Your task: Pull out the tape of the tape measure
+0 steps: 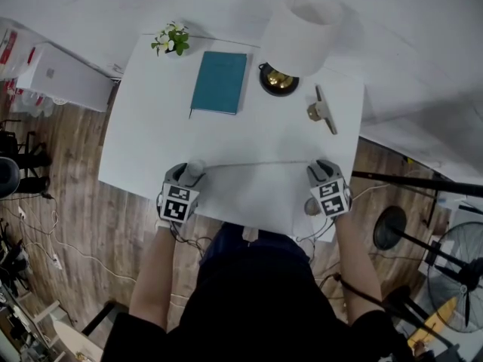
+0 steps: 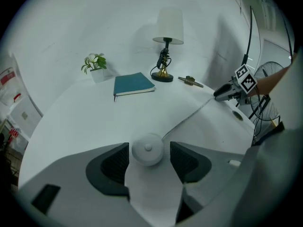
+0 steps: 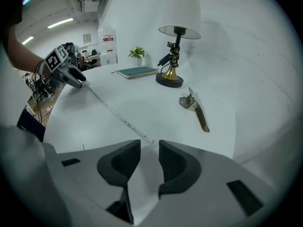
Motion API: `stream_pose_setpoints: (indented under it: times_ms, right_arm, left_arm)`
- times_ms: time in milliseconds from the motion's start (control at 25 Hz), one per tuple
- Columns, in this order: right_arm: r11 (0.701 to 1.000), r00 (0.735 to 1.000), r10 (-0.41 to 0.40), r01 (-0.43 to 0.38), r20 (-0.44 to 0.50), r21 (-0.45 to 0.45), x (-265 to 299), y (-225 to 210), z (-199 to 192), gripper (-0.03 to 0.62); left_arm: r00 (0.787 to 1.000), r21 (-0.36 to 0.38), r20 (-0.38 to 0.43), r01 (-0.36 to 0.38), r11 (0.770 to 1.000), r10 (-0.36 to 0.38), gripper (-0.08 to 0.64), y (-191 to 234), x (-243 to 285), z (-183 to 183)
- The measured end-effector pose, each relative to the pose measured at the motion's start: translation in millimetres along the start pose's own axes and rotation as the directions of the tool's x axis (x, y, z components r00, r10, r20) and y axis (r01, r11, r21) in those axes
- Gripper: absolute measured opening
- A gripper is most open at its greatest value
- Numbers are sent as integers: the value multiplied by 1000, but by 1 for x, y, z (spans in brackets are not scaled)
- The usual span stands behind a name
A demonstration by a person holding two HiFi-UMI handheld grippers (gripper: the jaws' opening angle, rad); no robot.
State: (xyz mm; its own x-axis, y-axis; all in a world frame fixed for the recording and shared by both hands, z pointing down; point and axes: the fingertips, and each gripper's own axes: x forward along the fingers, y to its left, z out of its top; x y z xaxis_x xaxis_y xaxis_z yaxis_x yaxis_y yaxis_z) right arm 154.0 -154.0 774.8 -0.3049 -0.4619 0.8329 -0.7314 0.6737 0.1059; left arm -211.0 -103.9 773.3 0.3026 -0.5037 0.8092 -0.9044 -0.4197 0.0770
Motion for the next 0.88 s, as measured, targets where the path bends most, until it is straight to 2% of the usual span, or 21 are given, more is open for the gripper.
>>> stream_pose_setpoints:
  times_ms: [120,240,360,440,560,720,800,880]
  right_arm:
    - [1000,1000,-12,12,26,22,-13,-1,3,127]
    - [998,996,-47,43,80,52,-29,-10,12,124]
    - [990,982,-104,88,158,106,-54,-25,29,101]
    - [982,964,-145,112,222,153,-75,-39,43,83]
    - [969,929,-189,125,318,211,-111,-56,68,67]
    - [964,874,-219,126,433,233,-157,-63,105,44]
    - [964,839,-235,137,491,226,-183,-65,124,30]
    - [960,788,-264,161,557,228,-216,-68,143,6]
  left_arm:
    - [999,-24,35,-7,1000,8,264,-1,-14,8]
    - [993,-51,110,-35,998,40,264,2,-36,28]
    - [976,-68,205,-62,996,75,264,5,-65,57]
    - [956,-86,280,-69,994,90,261,5,-87,82]
    - [914,-102,395,-53,993,90,251,-3,-119,123]
    - [859,-34,508,-50,998,60,234,-23,-161,168]
    - [834,6,549,-59,998,46,214,-36,-179,186]
    - [806,40,591,-69,997,32,165,-50,-198,203]
